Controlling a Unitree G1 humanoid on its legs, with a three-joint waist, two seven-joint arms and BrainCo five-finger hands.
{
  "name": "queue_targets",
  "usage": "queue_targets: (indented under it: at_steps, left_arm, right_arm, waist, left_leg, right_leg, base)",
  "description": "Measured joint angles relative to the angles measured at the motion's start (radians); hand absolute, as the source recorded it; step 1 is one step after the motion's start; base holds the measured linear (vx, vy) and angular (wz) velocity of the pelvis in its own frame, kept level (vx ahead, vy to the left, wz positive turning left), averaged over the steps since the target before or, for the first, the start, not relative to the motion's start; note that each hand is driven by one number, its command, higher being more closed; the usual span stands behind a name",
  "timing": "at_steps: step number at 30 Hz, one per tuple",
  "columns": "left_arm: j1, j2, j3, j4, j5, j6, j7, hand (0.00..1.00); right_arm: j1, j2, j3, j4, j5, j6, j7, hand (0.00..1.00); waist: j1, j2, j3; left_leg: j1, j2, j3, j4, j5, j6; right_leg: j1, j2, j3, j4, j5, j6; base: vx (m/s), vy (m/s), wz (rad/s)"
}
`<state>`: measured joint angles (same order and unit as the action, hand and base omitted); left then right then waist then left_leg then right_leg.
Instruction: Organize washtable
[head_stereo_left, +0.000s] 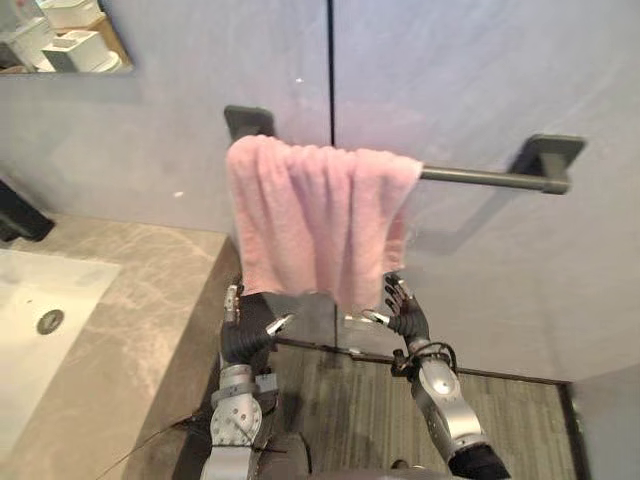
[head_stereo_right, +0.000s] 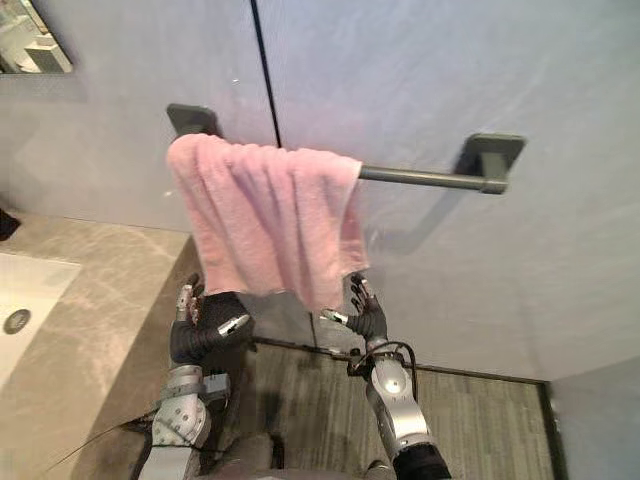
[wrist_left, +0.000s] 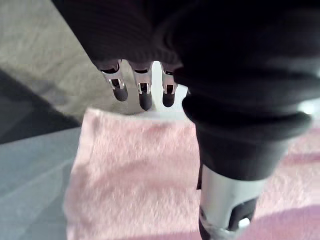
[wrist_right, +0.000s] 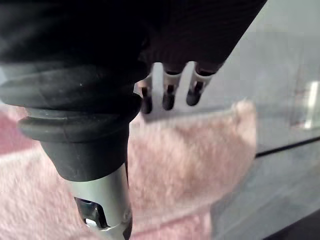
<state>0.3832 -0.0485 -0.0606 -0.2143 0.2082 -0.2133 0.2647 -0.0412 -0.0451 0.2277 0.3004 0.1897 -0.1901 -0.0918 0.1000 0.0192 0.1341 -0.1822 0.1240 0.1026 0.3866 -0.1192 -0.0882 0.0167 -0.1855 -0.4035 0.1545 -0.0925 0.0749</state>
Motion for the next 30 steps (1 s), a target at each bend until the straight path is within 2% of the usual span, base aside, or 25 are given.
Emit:
queue_targets:
  at_steps: [4, 6, 9, 13, 18, 21, 26, 28, 30]
  left_arm:
    - [0.055, 0.004, 0.001, -0.084, 0.018, -0.025, 0.024, 0.00]
    - [0.073, 0.004, -0.010, -0.130, 0.045, -0.043, 0.053, 0.00]
    - [0.083, 0.000, -0.015, -0.217, 0.050, -0.071, 0.082, 0.00]
    - [0.065, -0.003, -0.022, -0.260, 0.023, -0.076, 0.091, 0.00]
    - [-0.016, 0.006, -0.015, -0.257, 0.019, -0.061, 0.086, 0.00]
    - [-0.083, 0.006, 0.012, -0.240, 0.041, -0.024, 0.086, 0.00]
    - [-0.145, -0.003, 0.055, -0.204, 0.062, 0.018, 0.087, 0.00]
    - [-0.148, -0.006, 0.077, -0.196, 0.063, 0.037, 0.088, 0.00]
    - [-0.168, -0.007, 0.095, -0.177, 0.072, 0.053, 0.089, 0.00]
  right_arm:
    - [-0.029, 0.021, 0.022, 0.028, 0.001, -0.003, 0.000, 0.00]
    - [-0.028, 0.020, 0.025, 0.041, 0.001, -0.003, -0.001, 0.00]
    - [-0.029, 0.016, 0.026, 0.072, 0.005, -0.014, -0.001, 0.00]
    - [-0.024, 0.018, 0.029, 0.107, 0.005, -0.015, -0.003, 0.00]
    - [-0.008, 0.020, 0.050, 0.106, 0.004, -0.014, 0.007, 0.00]
    - [0.008, 0.021, 0.050, 0.106, -0.003, 0.002, 0.013, 0.00]
    - [0.035, 0.022, 0.049, 0.076, -0.004, 0.006, 0.039, 0.00]
    - [0.044, 0.038, 0.050, 0.059, -0.005, 0.009, 0.053, 0.00]
    - [0.043, 0.042, 0.052, 0.045, -0.005, 0.018, 0.054, 0.00]
  waist:
    - [0.007, -0.016, 0.020]
    - [0.019, -0.016, 0.022]
    - [0.020, -0.012, 0.023]
    - [0.009, -0.010, 0.021]
    - [-0.018, -0.010, 0.018]
    - [-0.031, -0.006, 0.015]
    - [-0.037, 0.009, -0.007]
    - [-0.056, 0.012, -0.024]
    - [-0.059, 0.012, -0.024]
  left_leg:
    - [-0.002, -0.027, -0.027, -0.068, 0.002, 0.004]
    - [0.004, -0.030, -0.044, -0.079, 0.002, 0.004]
    - [0.024, -0.031, -0.071, -0.126, 0.008, 0.009]
    - [0.061, -0.030, -0.074, -0.215, 0.063, 0.002]
    - [0.096, -0.022, -0.064, -0.305, 0.113, -0.005]
    - [0.126, -0.020, -0.044, -0.366, 0.142, -0.006]
    - [0.149, -0.019, -0.020, -0.399, 0.148, -0.005]
    - [0.157, -0.019, -0.014, -0.424, 0.158, -0.004]
    - [0.160, -0.019, -0.011, -0.429, 0.159, -0.005]
  right_leg:
    - [-0.023, -0.013, -0.009, 0.003, -0.003, 0.003]
    - [-0.021, -0.013, -0.009, 0.012, -0.015, 0.011]
    - [-0.019, -0.010, -0.025, 0.020, -0.024, 0.003]
    - [-0.016, -0.004, -0.033, 0.017, -0.023, 0.001]
    - [-0.014, 0.014, -0.030, -0.016, 0.008, -0.003]
    - [-0.014, 0.021, -0.017, -0.035, 0.022, -0.004]
    - [-0.006, 0.031, 0.006, -0.075, 0.041, 0.002]
    - [-0.005, 0.035, 0.010, -0.091, 0.047, 0.002]
    - [-0.005, 0.041, 0.013, -0.095, 0.050, 0.001]
  base:
    - [-0.04, 0.102, 0.24]
    - [-0.05, 0.000, 0.13]
    - [-0.08, -0.021, 0.18]
    - [-0.07, -0.037, 0.07]
    - [-0.02, -0.025, -0.06]
    - [0.01, -0.011, -0.14]
    - [0.03, -0.004, -0.17]
    - [0.04, -0.001, -0.05]
    - [0.02, -0.010, -0.07]
